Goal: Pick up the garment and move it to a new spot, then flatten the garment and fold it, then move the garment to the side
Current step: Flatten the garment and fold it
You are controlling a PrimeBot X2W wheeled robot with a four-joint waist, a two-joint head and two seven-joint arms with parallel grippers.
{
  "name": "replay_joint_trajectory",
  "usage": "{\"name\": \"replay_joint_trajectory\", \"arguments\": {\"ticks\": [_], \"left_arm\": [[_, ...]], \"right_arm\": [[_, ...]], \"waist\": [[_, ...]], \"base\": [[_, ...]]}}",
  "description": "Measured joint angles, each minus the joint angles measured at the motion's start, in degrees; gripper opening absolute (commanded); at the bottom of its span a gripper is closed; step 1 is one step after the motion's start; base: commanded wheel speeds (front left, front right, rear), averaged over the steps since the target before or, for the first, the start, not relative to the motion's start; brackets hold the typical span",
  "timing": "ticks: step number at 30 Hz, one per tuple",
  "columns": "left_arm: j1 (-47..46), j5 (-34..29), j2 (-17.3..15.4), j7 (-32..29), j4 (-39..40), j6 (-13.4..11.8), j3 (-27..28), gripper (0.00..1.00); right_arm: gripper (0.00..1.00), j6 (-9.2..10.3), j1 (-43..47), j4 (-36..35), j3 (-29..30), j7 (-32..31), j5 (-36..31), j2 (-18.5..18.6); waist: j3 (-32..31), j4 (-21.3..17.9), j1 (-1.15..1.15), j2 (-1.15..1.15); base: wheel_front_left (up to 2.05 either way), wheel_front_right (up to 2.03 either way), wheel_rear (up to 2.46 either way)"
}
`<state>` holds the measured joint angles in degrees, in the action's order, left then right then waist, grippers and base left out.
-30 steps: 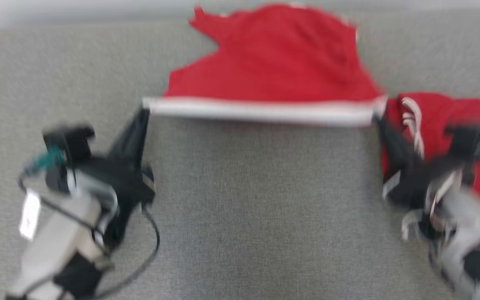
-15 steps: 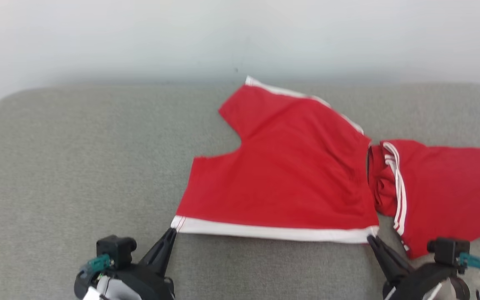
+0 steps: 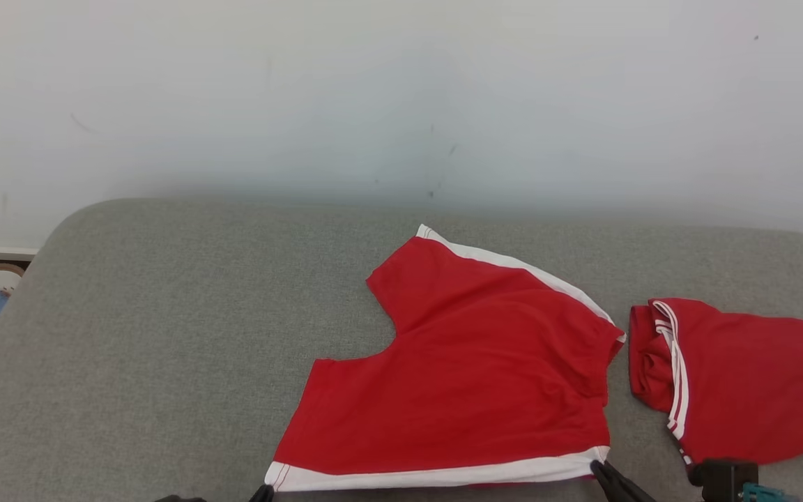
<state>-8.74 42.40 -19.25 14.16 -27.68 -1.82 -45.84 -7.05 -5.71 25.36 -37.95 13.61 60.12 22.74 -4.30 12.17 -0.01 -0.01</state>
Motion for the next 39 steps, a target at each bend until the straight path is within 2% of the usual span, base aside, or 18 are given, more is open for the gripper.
{"name": "replay_joint_trajectory", "arguments": {"ticks": [18, 19, 20, 21, 22, 23, 24, 34, 39], "left_arm": [[-0.37, 1.29, 1.42, -1.08, 0.45, -1.20, 0.21, 0.00], [-0.37, 1.30, 1.43, -1.10, 0.30, -1.21, 0.25, 0.00], [-0.40, 1.33, 1.52, -1.25, 0.20, -1.24, 0.30, 0.00], [-0.43, 1.33, 1.53, -1.63, -0.01, -1.36, 0.29, 0.00], [-0.48, 1.32, 1.51, -1.93, -0.30, -1.69, 0.24, 0.28], [-0.50, 1.33, 1.49, -2.02, -0.52, -1.78, 0.30, 0.85], [-0.55, 1.33, 1.49, -2.04, -0.71, -1.82, 0.34, 1.00], [-0.59, 1.31, 0.98, -1.98, -0.24, -3.28, 1.69, 1.00], [-0.52, 0.99, 0.71, -1.10, 1.29, -4.13, 3.61, 1.00]], "right_arm": [[0.00, 2.52, 0.77, -1.01, -1.02, -2.58, -0.93, 0.80], [0.02, 2.52, 0.80, -1.01, -0.89, -2.58, -0.62, 0.76], [0.40, 2.54, 0.79, -1.01, -0.74, -2.58, -0.14, 0.75], [0.40, 2.59, 0.79, -1.07, -0.69, -2.56, -0.14, 0.74], [0.96, 2.87, 0.79, -1.08, -0.67, -2.54, -0.14, 0.73], [1.00, 3.03, 0.80, -1.09, -0.56, -2.54, -0.11, 0.67], [1.00, 3.10, 0.81, -1.09, -0.46, -2.53, -0.11, 0.67], [1.00, 3.60, 1.99, -2.53, 2.56, -1.46, 0.87, 2.18], [1.00, 5.04, 1.89, -4.35, 3.74, -0.42, -0.38, 2.23]], "waist": [[0.46, -3.10, 0.01, 0.01], [0.50, -3.19, 0.02, 0.01], [0.55, -3.24, 0.01, 0.01], [0.58, -3.27, 0.02, 0.01], [0.60, -3.28, 0.02, 0.01], [0.61, -3.28, 0.02, 0.01], [0.62, -3.27, 0.02, 0.01], [0.42, -2.89, 0.02, 0.01], [0.23, -3.11, 0.02, 0.01]], "base": [[0.00, 0.00, 0.00], [0.00, 0.00, 0.00], [0.00, 0.00, 0.00], [0.00, 0.00, 0.00], [0.00, 0.00, 0.00], [0.00, 0.00, 0.00], [0.00, 0.00, 0.00], [0.00, 0.00, 0.00], [0.00, 0.00, 0.00]]}}
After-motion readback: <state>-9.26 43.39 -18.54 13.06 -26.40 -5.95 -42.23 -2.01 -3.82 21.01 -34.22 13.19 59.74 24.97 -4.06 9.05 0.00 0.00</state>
